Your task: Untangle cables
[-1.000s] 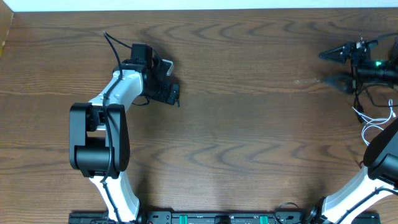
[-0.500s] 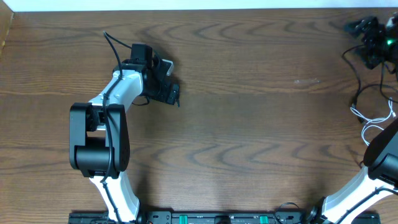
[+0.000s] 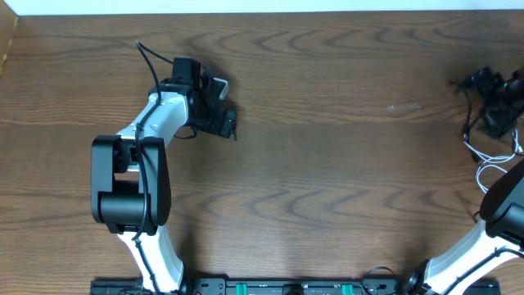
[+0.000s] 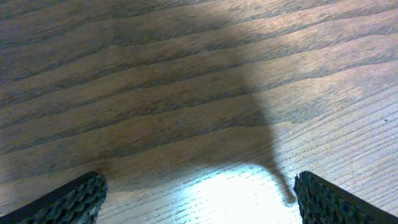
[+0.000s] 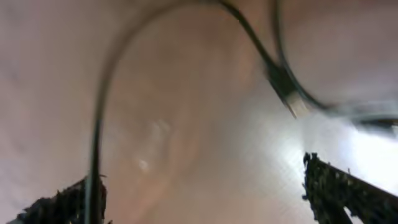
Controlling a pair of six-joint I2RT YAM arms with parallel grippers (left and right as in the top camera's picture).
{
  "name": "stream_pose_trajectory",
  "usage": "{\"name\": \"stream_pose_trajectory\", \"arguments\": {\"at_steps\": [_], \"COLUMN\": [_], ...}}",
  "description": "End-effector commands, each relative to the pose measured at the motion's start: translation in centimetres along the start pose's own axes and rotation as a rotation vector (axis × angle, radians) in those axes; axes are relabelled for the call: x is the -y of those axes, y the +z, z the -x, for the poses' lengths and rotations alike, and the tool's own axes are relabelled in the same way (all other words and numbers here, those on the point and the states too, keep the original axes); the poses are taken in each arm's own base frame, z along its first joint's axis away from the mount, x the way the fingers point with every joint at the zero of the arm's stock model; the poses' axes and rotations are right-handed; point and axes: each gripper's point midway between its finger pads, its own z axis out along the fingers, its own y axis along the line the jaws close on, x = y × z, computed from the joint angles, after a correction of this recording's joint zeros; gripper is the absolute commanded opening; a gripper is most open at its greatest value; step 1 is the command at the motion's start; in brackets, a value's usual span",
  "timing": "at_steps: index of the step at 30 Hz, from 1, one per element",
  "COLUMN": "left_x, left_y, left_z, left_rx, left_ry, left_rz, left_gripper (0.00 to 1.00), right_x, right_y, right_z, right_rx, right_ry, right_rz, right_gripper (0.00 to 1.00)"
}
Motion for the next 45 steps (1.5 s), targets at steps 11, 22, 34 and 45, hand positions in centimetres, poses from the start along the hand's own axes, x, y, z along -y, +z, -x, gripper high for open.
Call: {"name": "stream_pose_trajectory", "arguments": {"at_steps": [11, 22, 34, 45], "left_x": [0.0, 0.0, 0.0, 0.0], "left_y": [-0.5, -0.5, -0.5, -0.5], "left_z": [0.3, 0.0, 0.0, 0.0], "left_rx": [0.01, 0.0, 0.001, 0.0], "left_ry": [0.0, -0.013, -0.013, -0.014], "left_rz": [0.006, 0.003, 0.003, 0.003], "left_gripper": [0.98, 0.98, 0.97, 0.98], "right_x": [-9.8, -11.9, -14.2, -15.0], "right_y": [-4.9, -7.8, -8.7, -5.9], "right_z": [-11.8, -13.5, -11.9, -8.0], "right_rx": [-0.459, -0.748, -0.819, -0.437], "right_ry": [-0.291, 0.217, 0.399, 0.019], "right_rz": [0.587, 0.611, 0.657, 0.713], "right_gripper": [0.99, 0.99, 0.99, 0.99]}}
